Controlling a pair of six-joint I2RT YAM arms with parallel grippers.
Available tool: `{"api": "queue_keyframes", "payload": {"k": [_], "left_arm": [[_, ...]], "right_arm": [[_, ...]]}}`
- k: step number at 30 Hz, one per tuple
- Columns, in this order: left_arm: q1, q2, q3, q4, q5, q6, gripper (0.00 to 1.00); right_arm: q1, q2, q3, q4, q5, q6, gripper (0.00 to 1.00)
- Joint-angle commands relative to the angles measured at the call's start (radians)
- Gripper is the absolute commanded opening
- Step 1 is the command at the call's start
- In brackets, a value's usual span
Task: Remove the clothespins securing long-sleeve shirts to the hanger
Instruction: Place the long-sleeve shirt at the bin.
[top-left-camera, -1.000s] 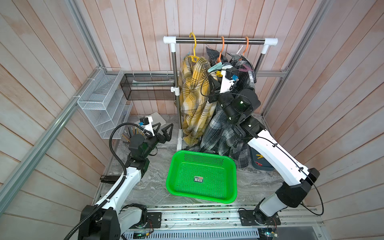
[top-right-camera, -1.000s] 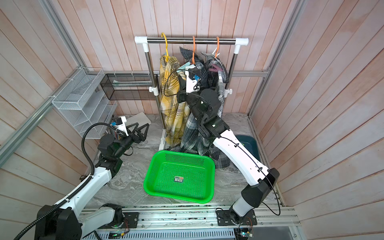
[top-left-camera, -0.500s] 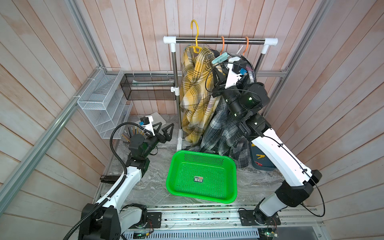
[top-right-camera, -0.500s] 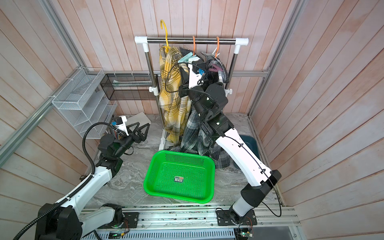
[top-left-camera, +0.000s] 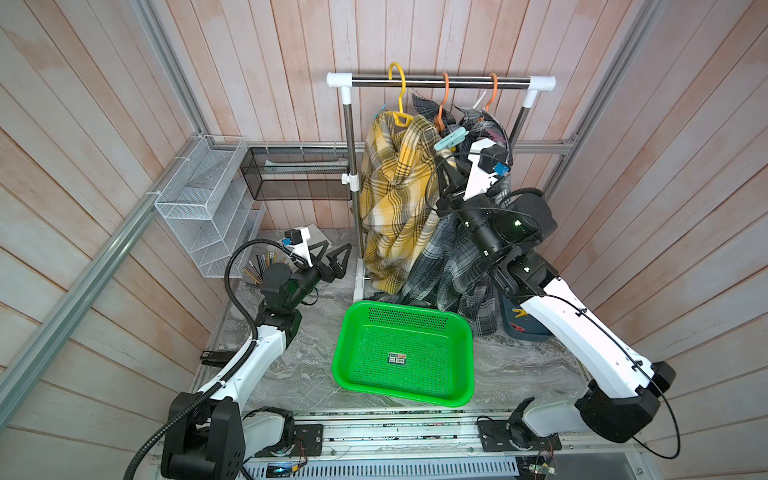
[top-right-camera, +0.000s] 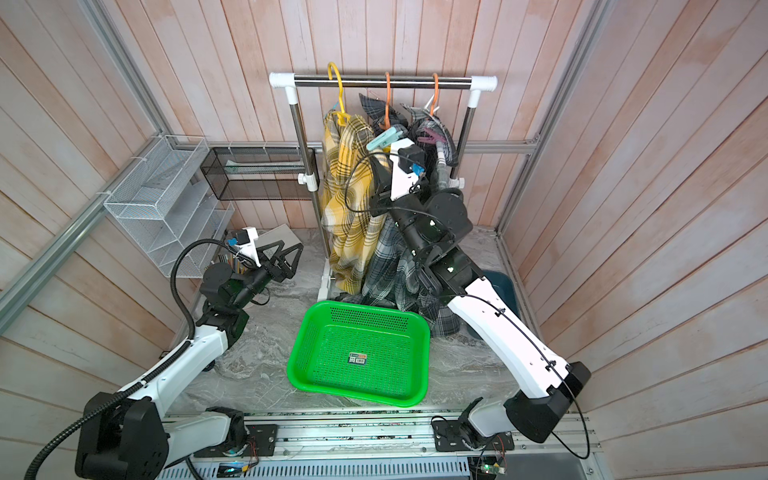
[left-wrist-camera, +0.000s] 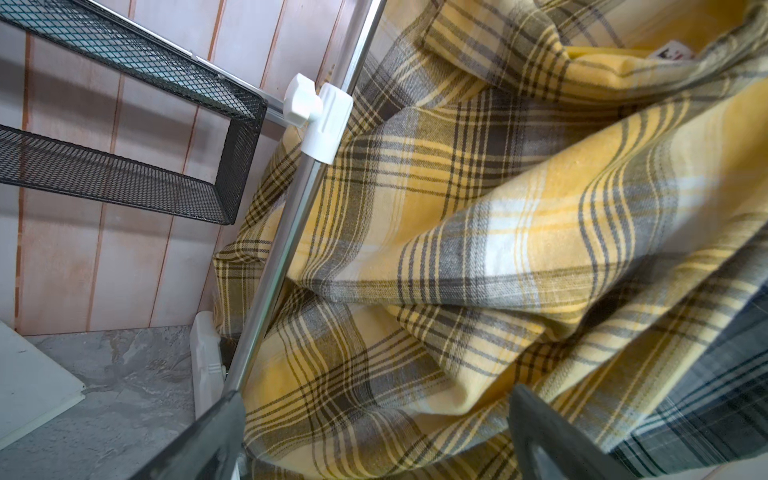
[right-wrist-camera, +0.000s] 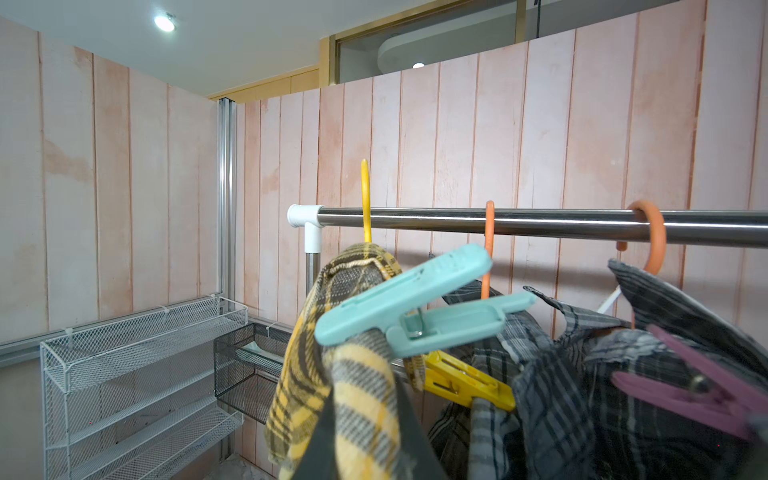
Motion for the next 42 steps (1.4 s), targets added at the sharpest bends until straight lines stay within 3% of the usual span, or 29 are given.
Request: {"api": "queue_keyframes", "payload": {"k": [1,14,19,26,31,42], "left_arm": [[0.006,0.016,0.035,0.033,0.027,-0.005,1.00],[0.030,0.141,0.067,0.049,0.061,0.003,1.00],[0.038,0.186,0.104,0.067,0.077,0.008,1.00],[0.041,0.261,0.178,0.111,0.133,0.015,1.00],[0.041,0.299,0.212,0.117,0.174,0.038,1.00],[0.051,0.380,0.260,0.157,0.194,0.124,1.00]], "right_arm": [[-0.003,-0.076,-0.049,0.134,-0.038,0.010,0.00],[-0.001,-0.260,-0.228,-0.006,-0.175,0.055,0.00],[0.003,-0.344,-0.288,-0.041,-0.163,0.073,0.00],[0.003,-0.419,-0.280,-0.155,-0.196,0.061,0.00],[0.003,-0.449,-0.256,-0.223,-0.299,0.074,0.00],[0.003,-0.411,-0.208,-0.163,-0.539,0.139,0.00]]}}
